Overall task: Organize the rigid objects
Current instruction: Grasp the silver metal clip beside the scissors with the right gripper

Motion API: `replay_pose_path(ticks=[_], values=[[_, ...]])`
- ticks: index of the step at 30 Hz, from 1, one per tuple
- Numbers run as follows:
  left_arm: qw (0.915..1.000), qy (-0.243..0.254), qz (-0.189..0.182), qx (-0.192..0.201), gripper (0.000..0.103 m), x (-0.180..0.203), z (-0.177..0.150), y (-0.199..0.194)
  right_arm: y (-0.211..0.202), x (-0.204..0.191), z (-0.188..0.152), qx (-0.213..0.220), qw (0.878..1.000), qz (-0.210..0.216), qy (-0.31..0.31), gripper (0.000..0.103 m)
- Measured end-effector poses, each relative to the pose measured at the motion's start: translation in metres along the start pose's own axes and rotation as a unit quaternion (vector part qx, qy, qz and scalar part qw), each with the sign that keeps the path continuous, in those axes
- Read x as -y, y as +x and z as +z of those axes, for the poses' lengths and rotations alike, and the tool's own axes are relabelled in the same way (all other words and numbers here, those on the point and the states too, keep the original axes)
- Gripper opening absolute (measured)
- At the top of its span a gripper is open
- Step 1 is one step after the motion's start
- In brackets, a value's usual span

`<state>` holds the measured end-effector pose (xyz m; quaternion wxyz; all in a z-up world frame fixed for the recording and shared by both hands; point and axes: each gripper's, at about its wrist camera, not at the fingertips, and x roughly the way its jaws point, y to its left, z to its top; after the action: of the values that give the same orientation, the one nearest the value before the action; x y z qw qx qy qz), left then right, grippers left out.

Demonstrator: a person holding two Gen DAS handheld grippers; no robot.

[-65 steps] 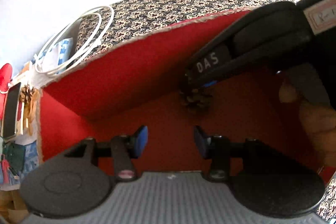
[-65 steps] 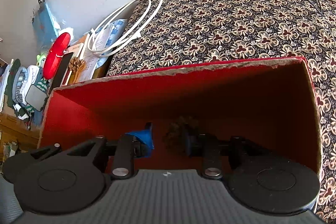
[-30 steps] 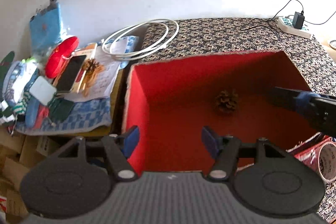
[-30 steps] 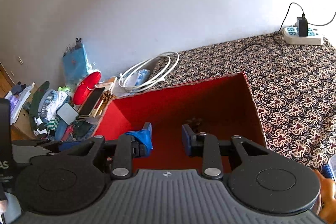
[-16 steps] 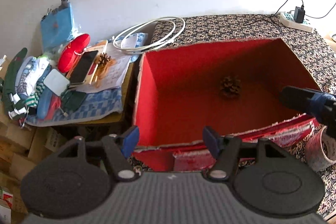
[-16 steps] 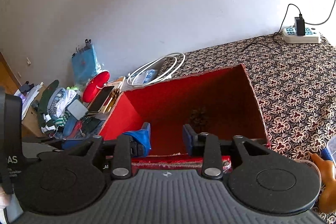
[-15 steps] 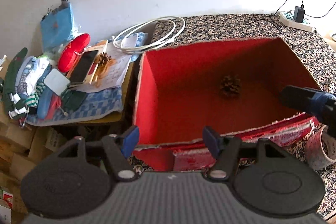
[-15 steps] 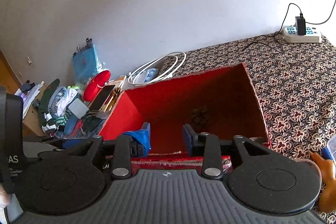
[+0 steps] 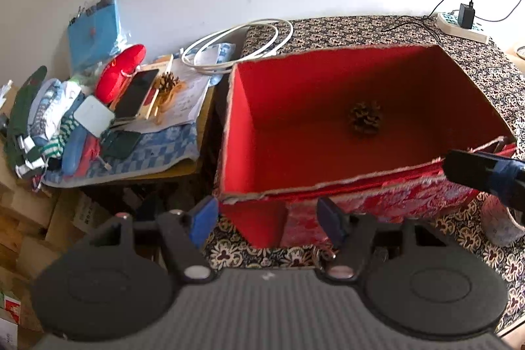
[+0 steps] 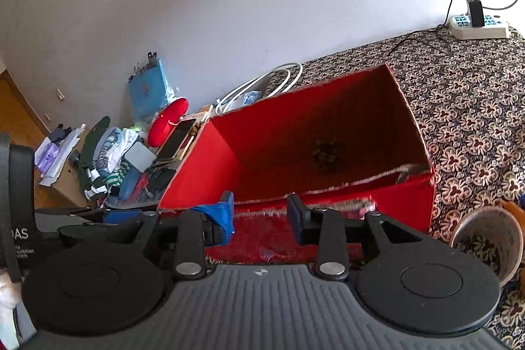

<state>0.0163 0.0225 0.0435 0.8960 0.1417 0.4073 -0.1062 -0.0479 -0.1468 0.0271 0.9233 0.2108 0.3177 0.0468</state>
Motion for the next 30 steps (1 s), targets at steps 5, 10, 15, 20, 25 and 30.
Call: replay_pose_path(ticks=[5, 10, 15, 20, 25, 30], values=[[0.9998, -0.004, -0.02, -0.003, 0.069, -0.012, -0.019, 0.0, 0.003, 0.008, -0.012, -0.02, 1.0, -0.007, 0.003, 0.019], [0.9971, 0.008, -0.073, -0.021, 0.069, -0.016, -0.044, 0.012, 0.018, 0.021, -0.028, -0.069, 0.997, -0.02, 0.032, 0.019], [0.9913, 0.011, -0.126, -0.037, 0.069, -0.018, -0.068, 0.026, 0.029, 0.025, -0.038, -0.11, 0.993, -0.004, 0.05, 0.019], [0.983, 0.016, -0.175, -0.051, 0.069, -0.02, -0.084, 0.037, 0.044, 0.013, -0.041, -0.135, 0.99, 0.019, 0.036, 0.019], [0.978, 0.001, -0.2, -0.06, 0.069, -0.028, -0.087, 0.046, 0.061, 0.004, -0.044, -0.16, 0.986, 0.035, 0.015, 0.019], [0.977, 0.003, -0.203, -0.066, 0.069, -0.029, -0.091, 0.055, 0.076, -0.004, -0.045, -0.174, 0.984, 0.043, -0.003, 0.019]])
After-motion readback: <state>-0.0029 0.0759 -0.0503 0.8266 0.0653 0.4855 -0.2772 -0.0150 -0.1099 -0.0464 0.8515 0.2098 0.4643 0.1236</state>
